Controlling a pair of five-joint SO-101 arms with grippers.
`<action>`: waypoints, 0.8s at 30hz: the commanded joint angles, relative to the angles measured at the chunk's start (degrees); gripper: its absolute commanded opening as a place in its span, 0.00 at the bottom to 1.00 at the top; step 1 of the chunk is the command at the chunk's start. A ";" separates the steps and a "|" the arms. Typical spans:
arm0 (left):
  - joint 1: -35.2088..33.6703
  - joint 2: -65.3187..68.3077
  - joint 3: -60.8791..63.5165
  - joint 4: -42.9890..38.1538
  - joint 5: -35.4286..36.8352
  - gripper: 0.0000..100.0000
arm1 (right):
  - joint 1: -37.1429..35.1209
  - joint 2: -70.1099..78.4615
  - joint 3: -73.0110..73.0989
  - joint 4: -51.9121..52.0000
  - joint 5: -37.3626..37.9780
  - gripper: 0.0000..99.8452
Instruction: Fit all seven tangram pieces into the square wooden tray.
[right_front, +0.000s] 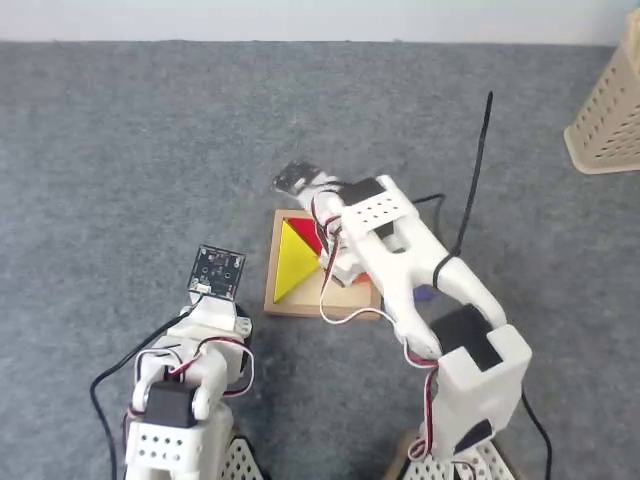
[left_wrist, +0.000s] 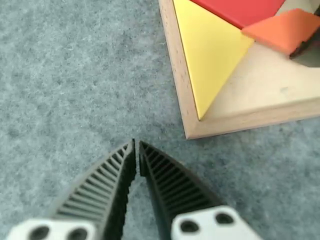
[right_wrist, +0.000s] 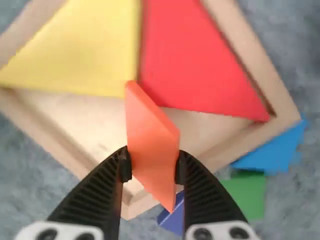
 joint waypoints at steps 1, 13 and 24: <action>-0.09 -1.14 -1.10 0.35 0.53 0.01 | -1.01 -6.02 2.29 -2.59 5.89 0.01; -0.09 -1.14 -1.10 0.35 0.53 0.01 | -7.78 -8.13 7.82 -7.87 12.48 0.01; -0.09 -1.14 -1.10 0.35 0.53 0.01 | -12.18 -8.57 7.82 -7.25 12.04 0.11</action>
